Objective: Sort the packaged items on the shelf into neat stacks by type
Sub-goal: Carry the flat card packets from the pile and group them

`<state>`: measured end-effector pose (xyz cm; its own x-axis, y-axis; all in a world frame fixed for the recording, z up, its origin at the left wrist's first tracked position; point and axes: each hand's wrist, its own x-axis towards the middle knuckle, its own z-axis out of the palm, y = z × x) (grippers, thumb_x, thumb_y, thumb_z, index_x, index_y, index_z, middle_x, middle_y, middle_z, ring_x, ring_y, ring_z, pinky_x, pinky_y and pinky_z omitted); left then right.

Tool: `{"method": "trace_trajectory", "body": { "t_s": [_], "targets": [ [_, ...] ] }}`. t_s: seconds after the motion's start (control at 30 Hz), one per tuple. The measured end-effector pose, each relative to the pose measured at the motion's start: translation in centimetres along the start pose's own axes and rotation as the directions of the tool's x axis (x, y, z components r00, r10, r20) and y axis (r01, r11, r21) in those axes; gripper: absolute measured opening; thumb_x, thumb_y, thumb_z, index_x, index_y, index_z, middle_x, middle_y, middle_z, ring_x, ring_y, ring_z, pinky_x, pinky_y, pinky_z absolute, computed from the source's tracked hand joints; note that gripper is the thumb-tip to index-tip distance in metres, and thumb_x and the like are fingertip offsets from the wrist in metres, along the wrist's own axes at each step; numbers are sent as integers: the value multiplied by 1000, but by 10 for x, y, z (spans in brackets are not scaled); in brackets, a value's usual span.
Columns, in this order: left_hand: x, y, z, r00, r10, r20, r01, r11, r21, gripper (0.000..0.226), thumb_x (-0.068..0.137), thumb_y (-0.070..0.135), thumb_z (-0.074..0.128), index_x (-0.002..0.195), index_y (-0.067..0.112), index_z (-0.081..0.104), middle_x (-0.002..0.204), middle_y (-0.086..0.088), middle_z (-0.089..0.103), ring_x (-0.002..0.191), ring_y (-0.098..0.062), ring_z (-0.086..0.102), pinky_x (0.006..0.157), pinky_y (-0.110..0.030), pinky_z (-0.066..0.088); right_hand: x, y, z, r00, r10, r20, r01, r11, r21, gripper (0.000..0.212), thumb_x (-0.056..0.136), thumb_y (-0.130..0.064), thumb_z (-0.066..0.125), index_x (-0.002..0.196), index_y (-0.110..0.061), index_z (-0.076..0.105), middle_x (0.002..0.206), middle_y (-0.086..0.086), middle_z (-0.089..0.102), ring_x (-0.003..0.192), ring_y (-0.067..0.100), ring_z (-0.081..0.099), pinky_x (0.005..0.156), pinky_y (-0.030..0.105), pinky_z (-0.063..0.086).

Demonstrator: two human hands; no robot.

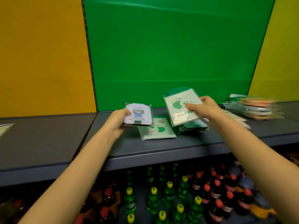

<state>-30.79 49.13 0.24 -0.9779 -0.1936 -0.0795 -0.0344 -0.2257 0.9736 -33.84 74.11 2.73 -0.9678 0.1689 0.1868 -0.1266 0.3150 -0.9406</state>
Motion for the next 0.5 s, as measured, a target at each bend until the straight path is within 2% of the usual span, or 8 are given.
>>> {"method": "trace_trajectory", "body": {
  "t_s": [0.07, 0.13, 0.17, 0.23, 0.3, 0.37, 0.43, 0.5],
  "targets": [
    [2, -8, 24, 1000, -16, 22, 16, 1000, 7, 17, 90, -2, 36, 94, 3, 52, 75, -9, 61, 65, -17, 57, 38, -15, 48, 6, 6, -21, 1000, 8, -21, -7, 999, 42, 41, 79, -10, 72, 103, -9, 39, 119, 18, 61, 88, 25, 63, 79, 38, 55],
    [6, -14, 46, 999, -34, 36, 33, 999, 24, 21, 89, -2, 36, 79, 7, 51, 63, -7, 65, 60, -15, 57, 36, -14, 47, 11, 11, -40, 998, 28, -50, -26, 998, 57, 35, 80, -11, 71, 99, -9, 41, 116, 15, 61, 76, 20, 62, 63, 29, 55],
    [8, -17, 56, 998, -44, 46, 43, 998, 36, 22, 89, -2, 36, 77, 8, 51, 57, -5, 66, 56, -15, 58, 36, -14, 48, 13, 13, -49, 997, 32, -64, -29, 998, 52, 30, 81, -11, 70, 93, -10, 43, 113, 14, 60, 72, 16, 60, 53, 22, 54],
    [14, -23, 77, 995, -59, 78, 54, 997, 60, 18, 88, -2, 37, 84, 3, 54, 64, -7, 65, 57, -16, 58, 39, -17, 50, 16, 19, -66, 995, 47, -87, -43, 998, 53, 24, 82, -12, 70, 90, -11, 47, 112, 14, 61, 68, 13, 57, 40, 13, 49],
    [20, -27, 96, 991, -58, 117, 48, 995, 87, 21, 88, -2, 39, 103, -1, 54, 76, -10, 62, 63, -18, 59, 44, -21, 53, 19, 25, -82, 991, 68, -112, -64, 997, 39, 36, 81, -13, 70, 109, -3, 50, 117, 18, 62, 74, 18, 60, 45, 16, 51],
    [24, -31, 112, 991, -48, 127, 36, 995, 92, 22, 89, -2, 42, 108, 1, 52, 82, -10, 62, 66, -16, 59, 44, -19, 53, 20, 31, -94, 986, 93, -140, -90, 996, 26, 48, 81, -13, 71, 120, 2, 48, 119, 20, 63, 84, 23, 61, 55, 22, 49],
    [26, -34, 124, 993, -30, 111, 22, 997, 75, 23, 90, -1, 43, 111, 0, 52, 85, -10, 63, 67, -15, 59, 47, -20, 54, 21, 35, -103, 987, 94, -131, -92, 996, 17, 46, 82, -12, 70, 120, 4, 50, 116, 20, 64, 78, 22, 61, 53, 22, 49],
    [28, -35, 127, 998, -9, 70, 5, 998, 56, 24, 91, 0, 43, 112, -1, 54, 80, -8, 62, 67, -15, 58, 60, -27, 55, 20, 36, -104, 990, 95, -102, -96, 995, 0, 38, 84, -12, 67, 116, 2, 54, 106, 16, 64, 66, 14, 57, 47, 20, 47]
  ]
}}
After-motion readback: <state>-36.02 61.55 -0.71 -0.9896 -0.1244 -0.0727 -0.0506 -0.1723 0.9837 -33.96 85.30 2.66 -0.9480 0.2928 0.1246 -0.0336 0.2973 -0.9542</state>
